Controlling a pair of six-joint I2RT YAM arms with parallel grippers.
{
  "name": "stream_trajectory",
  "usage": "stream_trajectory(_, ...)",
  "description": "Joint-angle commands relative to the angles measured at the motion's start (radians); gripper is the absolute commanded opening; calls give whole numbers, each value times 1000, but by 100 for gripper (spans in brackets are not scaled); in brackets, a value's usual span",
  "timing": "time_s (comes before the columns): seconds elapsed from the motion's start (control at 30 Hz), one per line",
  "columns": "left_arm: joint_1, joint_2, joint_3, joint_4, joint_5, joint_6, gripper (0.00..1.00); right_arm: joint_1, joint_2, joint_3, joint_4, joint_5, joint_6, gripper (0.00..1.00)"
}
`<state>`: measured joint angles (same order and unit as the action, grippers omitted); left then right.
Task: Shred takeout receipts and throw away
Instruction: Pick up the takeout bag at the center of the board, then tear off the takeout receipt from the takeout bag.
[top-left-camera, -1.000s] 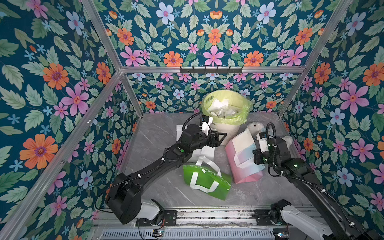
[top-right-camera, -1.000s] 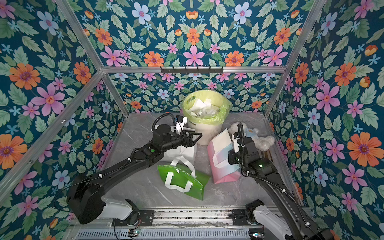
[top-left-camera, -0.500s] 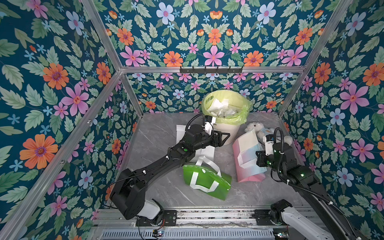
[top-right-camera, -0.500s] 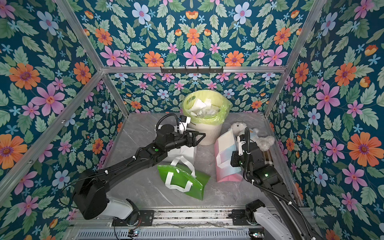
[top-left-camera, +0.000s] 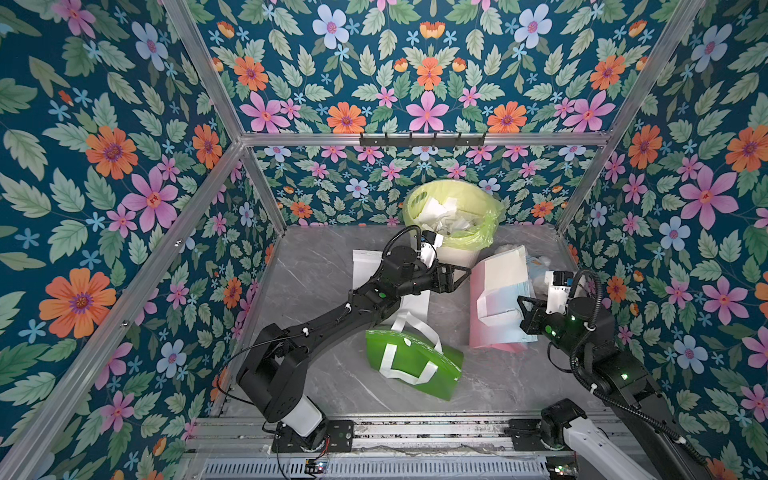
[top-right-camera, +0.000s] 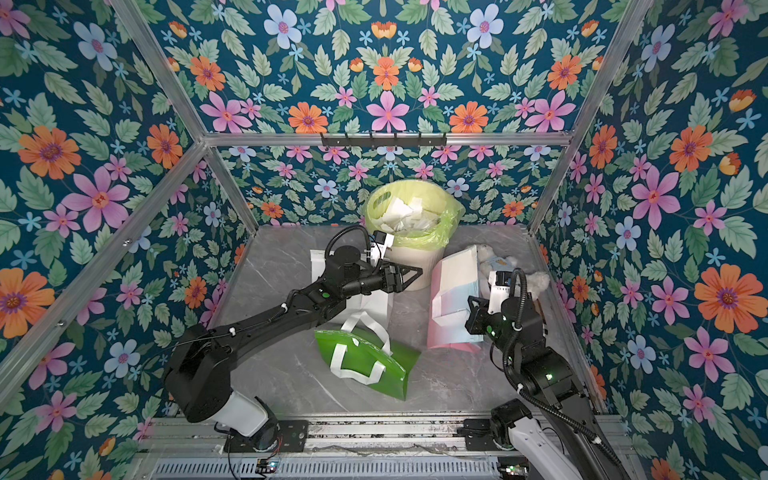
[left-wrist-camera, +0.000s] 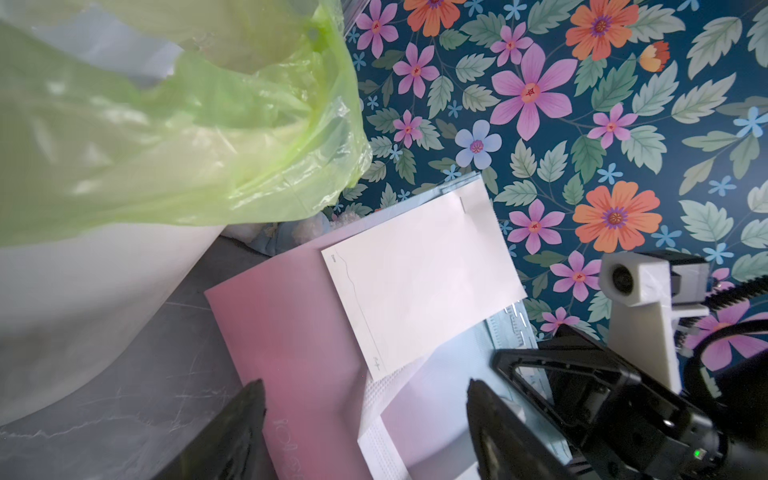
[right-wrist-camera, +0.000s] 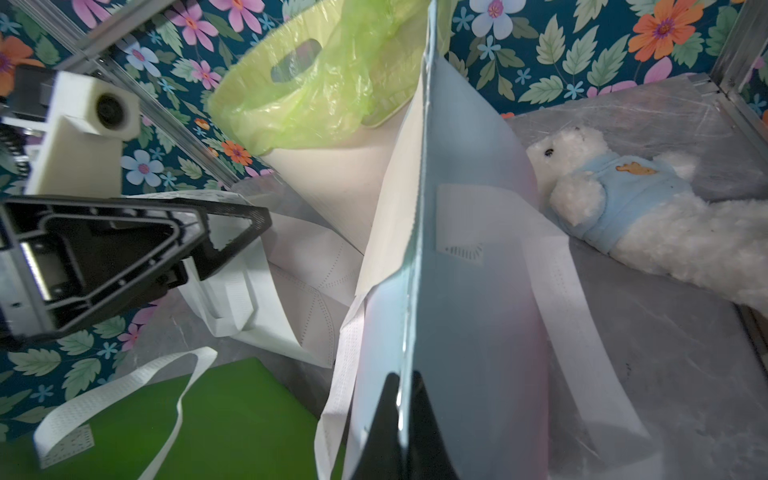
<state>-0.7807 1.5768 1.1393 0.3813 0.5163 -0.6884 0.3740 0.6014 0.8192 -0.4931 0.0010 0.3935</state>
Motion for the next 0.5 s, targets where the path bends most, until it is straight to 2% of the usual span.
stream_trajectory(0.0,-14,19,18,80,36,-44,78,0,-11,16,128,-38,27,0)
stream_trajectory(0.13,-45,54,57,88,63,-56,78,0,-23,16,143,-59,35,0)
stream_trajectory(0.47,-79,95,85,111,41,-89,78,0,-41,37,162,-102,44,0)
